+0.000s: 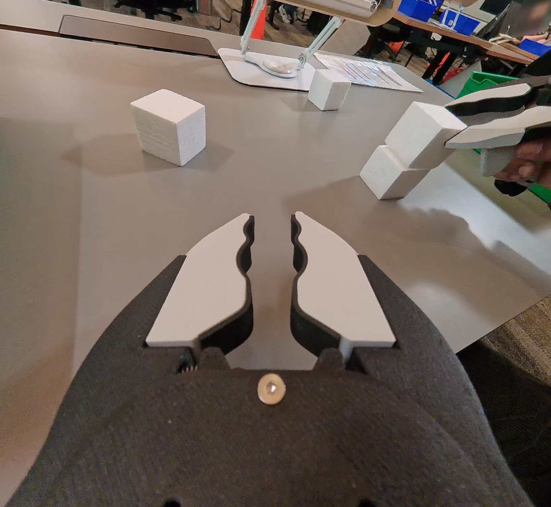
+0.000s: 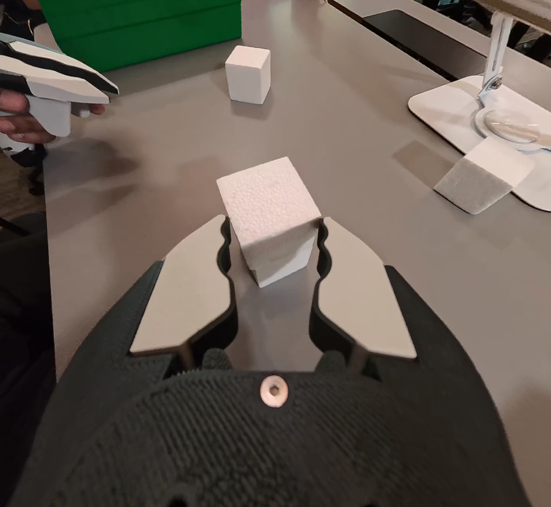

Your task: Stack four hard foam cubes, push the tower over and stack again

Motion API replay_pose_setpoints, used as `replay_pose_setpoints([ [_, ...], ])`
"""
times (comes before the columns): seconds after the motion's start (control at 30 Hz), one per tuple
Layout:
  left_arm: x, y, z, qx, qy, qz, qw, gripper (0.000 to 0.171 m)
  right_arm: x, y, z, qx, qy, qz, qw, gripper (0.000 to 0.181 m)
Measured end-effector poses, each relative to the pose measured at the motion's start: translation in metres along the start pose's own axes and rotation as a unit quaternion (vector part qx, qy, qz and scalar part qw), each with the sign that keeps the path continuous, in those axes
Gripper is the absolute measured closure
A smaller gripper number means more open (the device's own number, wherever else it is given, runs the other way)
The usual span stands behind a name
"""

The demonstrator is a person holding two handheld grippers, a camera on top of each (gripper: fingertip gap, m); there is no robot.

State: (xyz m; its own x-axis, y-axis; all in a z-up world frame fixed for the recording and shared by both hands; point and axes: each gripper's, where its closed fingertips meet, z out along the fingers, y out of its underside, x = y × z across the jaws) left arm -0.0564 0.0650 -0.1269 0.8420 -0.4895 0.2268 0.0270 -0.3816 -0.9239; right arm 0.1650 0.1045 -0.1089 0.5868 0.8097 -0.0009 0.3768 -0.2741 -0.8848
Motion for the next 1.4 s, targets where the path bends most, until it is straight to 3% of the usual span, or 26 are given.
replay_pose_setpoints([
  [1.4, 0.0007, 0.0017, 0.0011, -0.005, 0.003, -0.003, 1.000, 0.148, 0.0020, 0.0009, 0.0041, -0.011, -0.025, -0.010, 1.000, 0.124],
])
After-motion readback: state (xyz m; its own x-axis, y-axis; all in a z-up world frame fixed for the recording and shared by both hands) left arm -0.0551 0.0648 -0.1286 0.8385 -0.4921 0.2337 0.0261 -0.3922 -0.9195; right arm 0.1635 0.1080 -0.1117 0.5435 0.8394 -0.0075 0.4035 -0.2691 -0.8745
